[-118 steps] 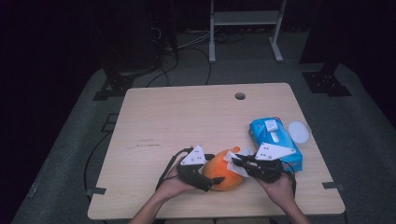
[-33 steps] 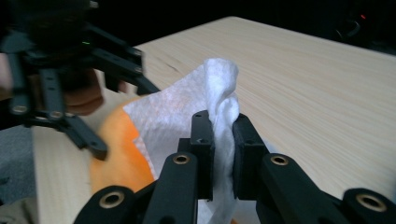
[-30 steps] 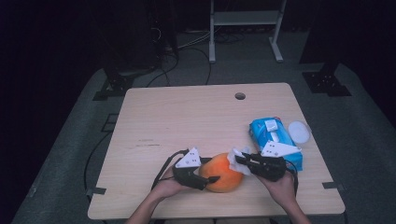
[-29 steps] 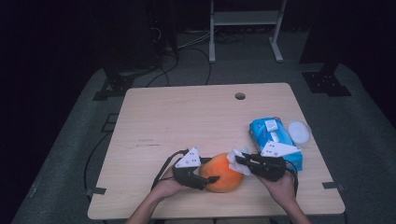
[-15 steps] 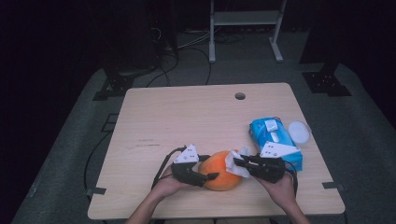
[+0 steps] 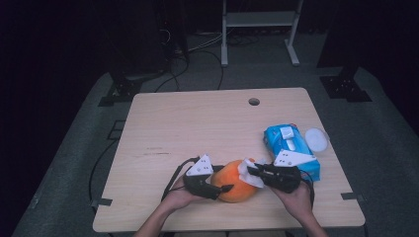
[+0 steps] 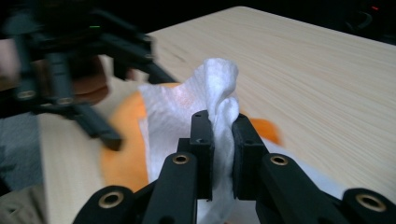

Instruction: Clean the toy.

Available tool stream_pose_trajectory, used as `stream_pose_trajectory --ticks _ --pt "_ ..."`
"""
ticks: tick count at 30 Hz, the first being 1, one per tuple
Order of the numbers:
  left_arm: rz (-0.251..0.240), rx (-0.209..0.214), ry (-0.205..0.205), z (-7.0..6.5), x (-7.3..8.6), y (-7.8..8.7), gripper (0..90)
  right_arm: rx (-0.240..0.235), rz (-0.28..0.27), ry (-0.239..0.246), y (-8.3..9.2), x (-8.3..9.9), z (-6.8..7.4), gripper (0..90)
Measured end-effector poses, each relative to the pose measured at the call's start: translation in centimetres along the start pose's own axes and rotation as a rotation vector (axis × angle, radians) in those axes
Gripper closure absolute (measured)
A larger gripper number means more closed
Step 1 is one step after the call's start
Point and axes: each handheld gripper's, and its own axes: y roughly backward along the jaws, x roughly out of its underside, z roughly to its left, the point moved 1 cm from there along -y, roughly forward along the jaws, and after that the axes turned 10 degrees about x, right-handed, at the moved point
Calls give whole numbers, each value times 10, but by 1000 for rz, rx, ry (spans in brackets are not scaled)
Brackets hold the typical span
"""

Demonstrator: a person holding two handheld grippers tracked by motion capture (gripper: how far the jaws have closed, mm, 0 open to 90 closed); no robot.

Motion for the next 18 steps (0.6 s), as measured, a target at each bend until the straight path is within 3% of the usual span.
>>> stream_pose_trajectory --ticks 2,3,4,7,8,11,14,15,17,18 --pt "3 4 -15 -2 -1 -1 321 13 3 -13 1 1 -4 804" --pt "13 5 -44 -5 -3 -2 321 39 7 -61 3 3 -14 804" --pt "16 6 -55 -8 -4 -4 321 40 -2 -73 4 3 -17 804" --pt "21 11 -74 -10 -5 -6 314 31 -22 -68 6 1 -14 803" --pt "21 18 -83 -13 -6 -7 305 16 -36 -41 6 -2 -8 801" --pt "23 31 -86 -13 -6 -5 272 11 -22 -23 4 -3 -5 801" --pt "-1 56 -44 -8 -6 1 223 1 -9 -38 3 -1 -8 802" --pt "-17 54 38 -1 -6 1 145 -10 3 -41 3 1 -9 803" --pt "-8 72 117 5 -2 -2 109 -17 2 -45 4 0 -9 803" --pt "-12 77 125 6 0 -3 136 -14 -3 -36 4 -1 -7 803"
